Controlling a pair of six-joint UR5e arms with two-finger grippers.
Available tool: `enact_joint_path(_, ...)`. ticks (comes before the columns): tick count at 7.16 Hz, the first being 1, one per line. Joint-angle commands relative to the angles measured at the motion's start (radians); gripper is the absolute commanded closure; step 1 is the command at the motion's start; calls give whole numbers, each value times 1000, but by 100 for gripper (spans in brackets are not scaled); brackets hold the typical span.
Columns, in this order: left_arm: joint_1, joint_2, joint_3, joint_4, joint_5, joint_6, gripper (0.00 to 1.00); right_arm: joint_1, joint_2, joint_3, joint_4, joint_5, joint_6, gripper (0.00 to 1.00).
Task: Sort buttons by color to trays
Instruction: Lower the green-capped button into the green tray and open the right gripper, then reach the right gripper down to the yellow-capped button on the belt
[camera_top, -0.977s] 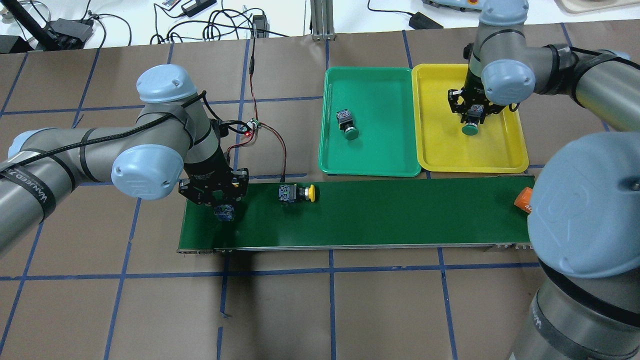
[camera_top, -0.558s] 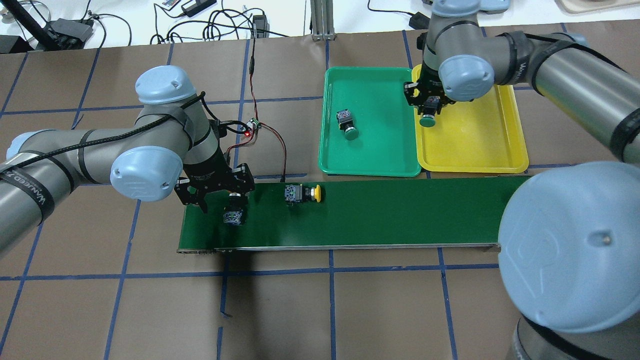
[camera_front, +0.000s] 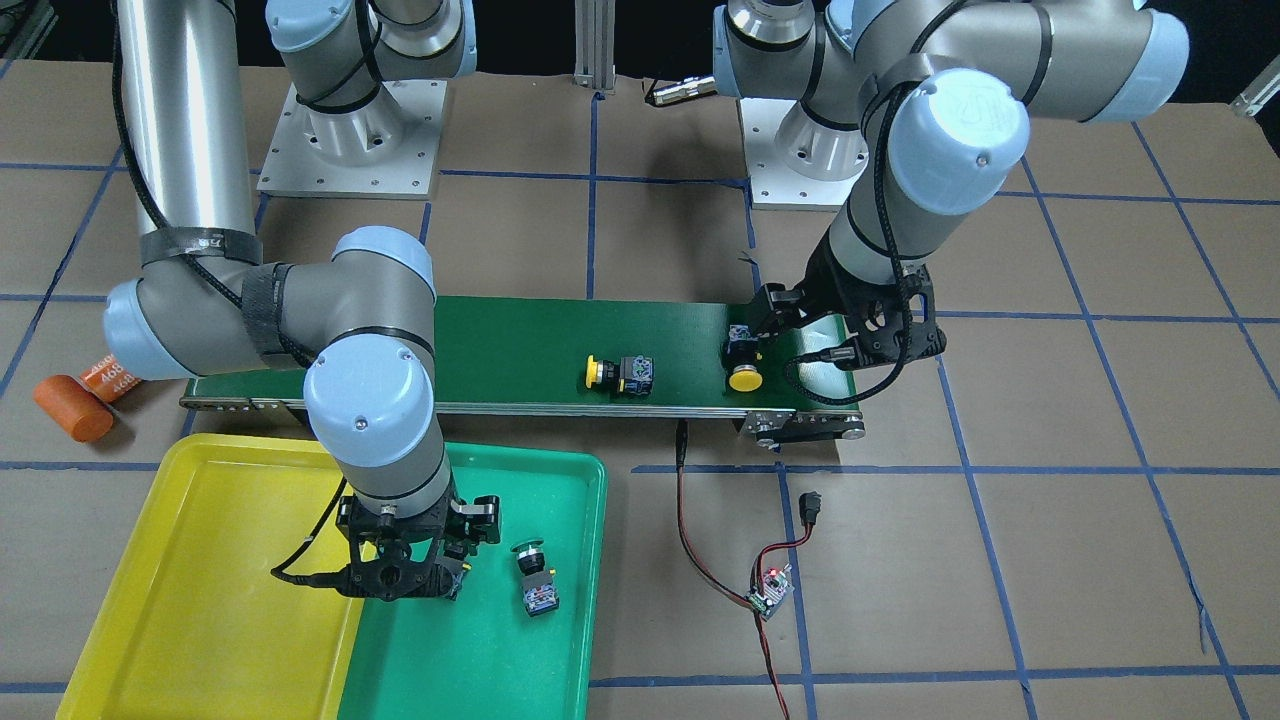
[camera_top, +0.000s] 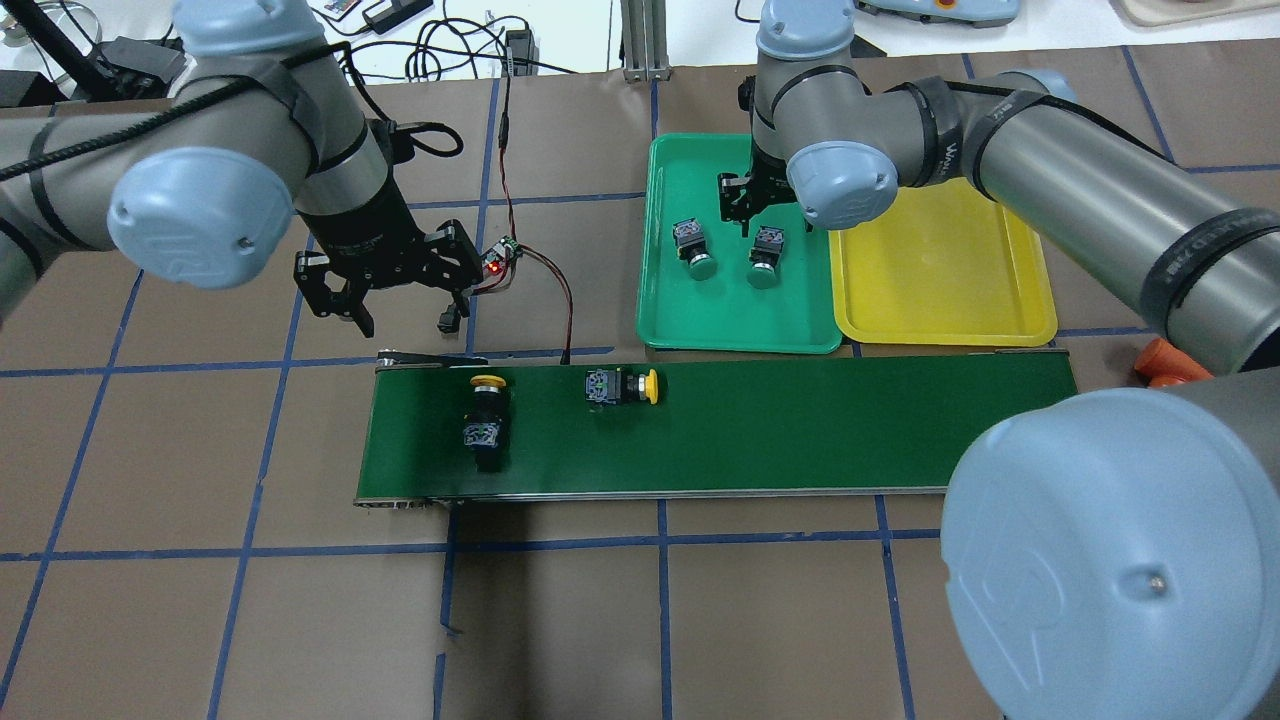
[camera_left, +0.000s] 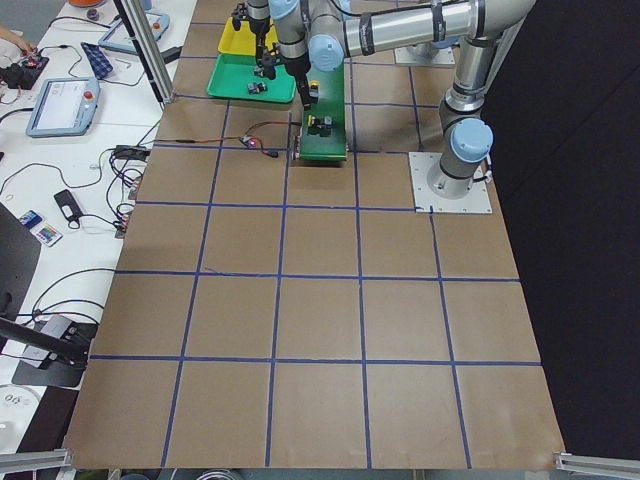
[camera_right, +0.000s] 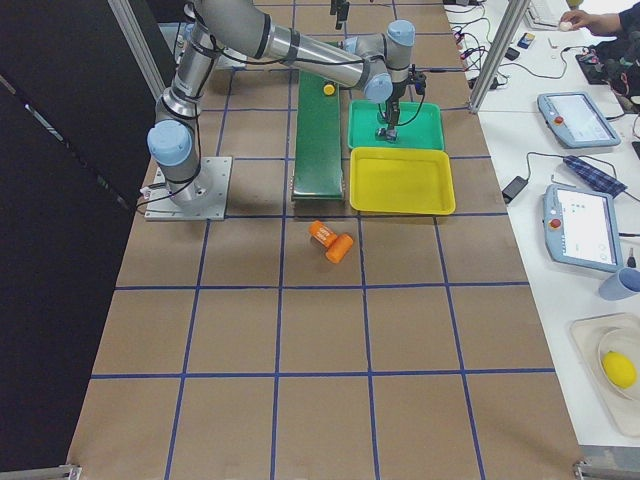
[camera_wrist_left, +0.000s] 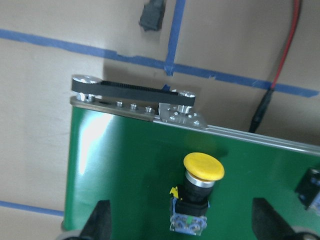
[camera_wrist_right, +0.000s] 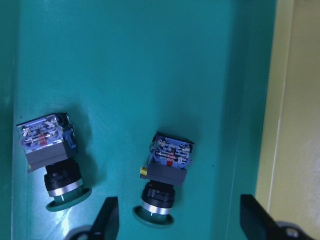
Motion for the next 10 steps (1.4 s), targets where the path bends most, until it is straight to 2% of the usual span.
enact_joint_path(1,0,46,61,-111,6,-1,0,-36,-122,12,130,-3,4,0)
enact_joint_path(2,1,55,58,-108,12,1,0,-91,-218,26,266,-3,4,0)
enact_joint_path(3,1,52,59,-104,27,1,0,-113,-303,59,362,-2,89,0)
enact_joint_path(4,1,49,59,-102,25,-1,0,-110,-381,124,382,9,339,0)
enact_joint_path(5,0,52,58,-102,26,1,0,-105,-453,205,377,14,504,0)
enact_joint_path(6,-2,53,55,-102,28,-1,0,-93,-486,283,352,27,600,0)
enact_joint_path(7,0,52,59,-102,25,1,0,-49,-486,351,230,85,672,0)
enact_joint_path(8,0,53,61,-101,23,-1,0,-1,-462,400,86,89,756,0)
enact_joint_path(10,12,64,65,-70,37,1,0,88,-399,410,30,86,920,0)
